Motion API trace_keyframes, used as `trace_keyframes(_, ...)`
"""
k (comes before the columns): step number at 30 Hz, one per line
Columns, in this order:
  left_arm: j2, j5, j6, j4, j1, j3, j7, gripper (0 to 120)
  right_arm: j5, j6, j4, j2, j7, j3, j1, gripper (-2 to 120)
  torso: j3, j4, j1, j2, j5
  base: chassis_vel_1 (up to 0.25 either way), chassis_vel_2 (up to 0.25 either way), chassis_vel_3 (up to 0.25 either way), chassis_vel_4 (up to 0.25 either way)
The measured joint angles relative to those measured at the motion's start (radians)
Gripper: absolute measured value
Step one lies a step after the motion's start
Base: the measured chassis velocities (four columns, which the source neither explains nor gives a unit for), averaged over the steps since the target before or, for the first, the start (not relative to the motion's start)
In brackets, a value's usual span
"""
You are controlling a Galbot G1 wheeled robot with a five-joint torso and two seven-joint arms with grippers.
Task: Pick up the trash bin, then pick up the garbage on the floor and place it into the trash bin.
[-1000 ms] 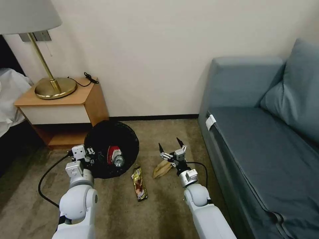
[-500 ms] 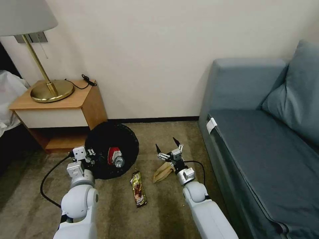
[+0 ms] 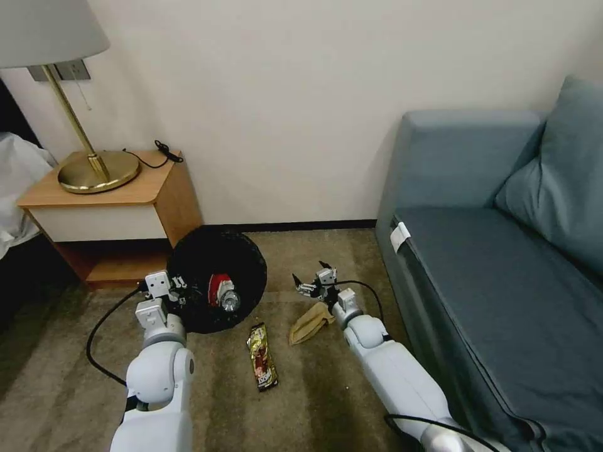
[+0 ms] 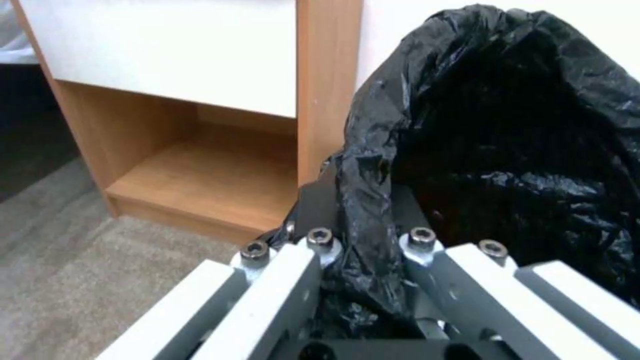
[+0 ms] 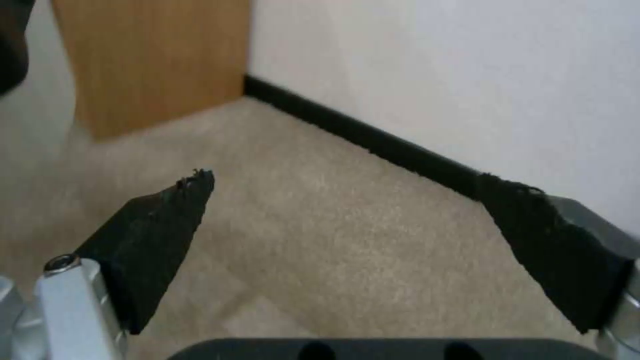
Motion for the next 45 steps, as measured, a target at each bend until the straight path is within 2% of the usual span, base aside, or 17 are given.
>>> trace_keyframes(2,0.0,0.0,-0.005,-0.001,0.006,-0.005,-0.001,4,-0.117,0.0,-0.014,-0.023,-0.092,0.007,0.028,100,0.0,-0.0002,0.0,0.0,-0.0002,0.0,0.0,0.0,0.0)
trace_keyframes(5,0.0,0.0,-0.008,-0.001,0.007,-0.005,-0.001,4,-0.187,0.006,-0.024,-0.031,-0.132,0.01,0.042,100,0.0,-0.0003,0.0,0.0,-0.0001,0.0,0.0,0.0,0.0)
trace_keyframes(8,0.001,-0.003,-0.011,0.001,0.007,-0.006,-0.001,4,-0.361,0.044,-0.067,-0.053,-0.239,0.0,0.087,100,0.0,-0.0002,0.0,0.0,-0.0001,0.0,0.0,0.0,0.0)
trace_keyframes(11,0.002,-0.003,-0.011,0.001,0.007,-0.006,-0.001,4,-0.394,0.054,-0.078,-0.064,-0.256,-0.021,0.098,100,0.0,-0.0002,0.0,0.0,-0.0001,0.0,0.0,0.0,0.0)
trace_keyframes(17,-0.003,-0.003,-0.012,-0.008,0.012,-0.005,0.0,4,-0.553,0.122,-0.128,-0.092,-0.317,-0.104,0.131,100,0.0,-0.0003,0.0,0.0,-0.0001,0.0,0.0,0.0,0.0)
trace_keyframes(23,-0.009,0.0,-0.018,-0.008,0.022,-0.006,0.0,4,-0.62,0.166,-0.177,-0.085,-0.321,-0.173,0.154,100,0.0,-0.0002,0.0,0.0,-0.0001,0.0,0.0,0.0,0.0)
trace_keyframes(29,-0.01,0.001,-0.018,-0.018,0.029,-0.008,0.0,4,-0.675,0.185,-0.221,-0.07,-0.298,-0.184,0.172,100,0.0,-0.0002,0.0,0.0,-0.0001,0.0,0.0,0.0,0.0)
trace_keyframes(32,-0.008,0.0,-0.018,-0.024,0.034,-0.012,0.0,4,-0.705,0.187,-0.244,-0.065,-0.271,-0.186,0.184,100,0.0,-0.0002,0.0,0.0,-0.0002,0.0,0.0,0.0,0.0)
trace_keyframes(38,-0.011,-0.001,-0.019,-0.031,0.039,-0.014,0.0,4,-0.801,0.164,-0.296,-0.046,-0.147,-0.189,0.196,100,0.0,-0.0002,0.0,0.0,-0.0002,0.0,0.0,0.0,0.0)
trace_keyframes(45,-0.012,0.0,-0.019,-0.036,0.038,-0.013,-0.002,4,-0.835,0.152,-0.337,-0.019,-0.112,-0.189,0.196,100,0.0,-0.0002,0.0,0.0,-0.0002,0.0,0.0,0.0,0.0)
